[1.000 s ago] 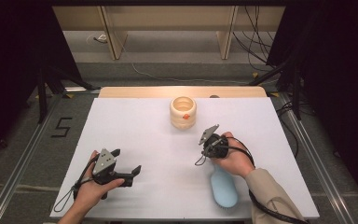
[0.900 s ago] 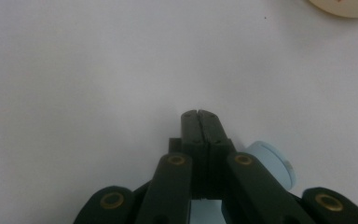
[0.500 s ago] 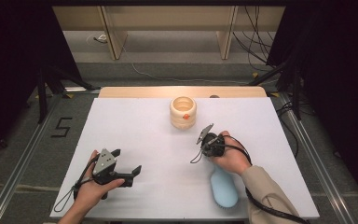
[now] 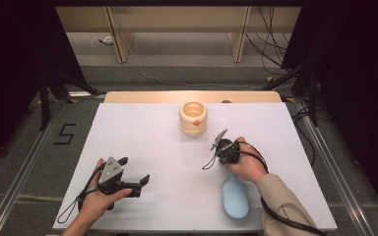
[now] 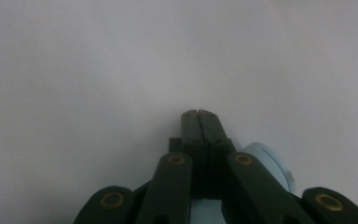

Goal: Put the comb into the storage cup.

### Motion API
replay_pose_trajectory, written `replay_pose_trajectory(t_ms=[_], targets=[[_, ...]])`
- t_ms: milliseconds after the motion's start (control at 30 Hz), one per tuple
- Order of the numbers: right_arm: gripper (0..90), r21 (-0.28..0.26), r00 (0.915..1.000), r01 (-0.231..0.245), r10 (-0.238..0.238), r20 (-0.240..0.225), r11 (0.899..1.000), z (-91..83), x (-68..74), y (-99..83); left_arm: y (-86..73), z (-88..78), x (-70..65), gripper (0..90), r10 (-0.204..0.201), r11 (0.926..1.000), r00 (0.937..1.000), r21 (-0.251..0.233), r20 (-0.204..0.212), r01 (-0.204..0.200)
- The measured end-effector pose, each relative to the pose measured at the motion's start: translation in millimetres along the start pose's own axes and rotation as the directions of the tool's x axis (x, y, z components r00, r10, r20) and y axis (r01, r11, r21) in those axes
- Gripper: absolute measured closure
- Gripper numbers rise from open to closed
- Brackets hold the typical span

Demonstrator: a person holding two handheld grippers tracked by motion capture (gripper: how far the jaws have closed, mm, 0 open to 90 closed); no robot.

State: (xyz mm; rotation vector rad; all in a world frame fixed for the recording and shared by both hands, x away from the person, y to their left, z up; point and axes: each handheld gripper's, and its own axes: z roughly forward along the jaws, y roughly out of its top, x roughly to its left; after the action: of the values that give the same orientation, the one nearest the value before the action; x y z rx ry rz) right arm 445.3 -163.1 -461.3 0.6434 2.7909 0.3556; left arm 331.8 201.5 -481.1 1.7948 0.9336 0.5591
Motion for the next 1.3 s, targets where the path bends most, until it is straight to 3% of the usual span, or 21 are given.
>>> replay_pose_trajectory(t_ms=[167, 267, 433, 467, 633, 1300], targets=[[90.0, 0.024, 0.9996, -0.026, 0.026, 0.012, 0.999, -3.4, -5.0, -10.9, 0.0, -0.1, 0.0, 0.0, -0.001, 1.0, 1.0, -0.002, 0.001, 0.001], [90.0, 0.049, 0.998, -0.062, 0.061, 0.018, 0.997, -8.8, -11.4, -28.0, 0.1, -0.1, -0.4, 0.0, -0.001, 1.0, 1.0, -0.002, 0.0, 0.001], [90.0, 0.053, 0.9947, -0.103, 0.103, 0.007, 0.993, -14.8, -15.2, -46.5, 0.0, 0.6, -0.5, 0.0, -0.003, 1.0, 1.0, 0.001, 0.003, 0.003], [90.0, 0.038, 0.9916, -0.129, 0.129, -0.005, 0.991, -17.2, -15.3, -56.2, -0.1, 0.9, -0.7, 0.0, -0.001, 1.0, 1.0, 0.0, 0.004, 0.001], [90.0, 0.045, 0.9875, -0.156, 0.157, -0.012, 0.987, -23.8, -12.1, -73.1, -0.1, 0.8, -1.0, 0.0, -0.001, 1.0, 1.0, 0.0, 0.005, 0.001], [90.0, 0.065, 0.9814, -0.183, 0.187, -0.046, 0.981, -43.7, 11.3, -115.9, -0.3, 0.9, -0.3, 0.0, -0.002, 1.0, 1.0, 0.0, 0.002, 0.002]])
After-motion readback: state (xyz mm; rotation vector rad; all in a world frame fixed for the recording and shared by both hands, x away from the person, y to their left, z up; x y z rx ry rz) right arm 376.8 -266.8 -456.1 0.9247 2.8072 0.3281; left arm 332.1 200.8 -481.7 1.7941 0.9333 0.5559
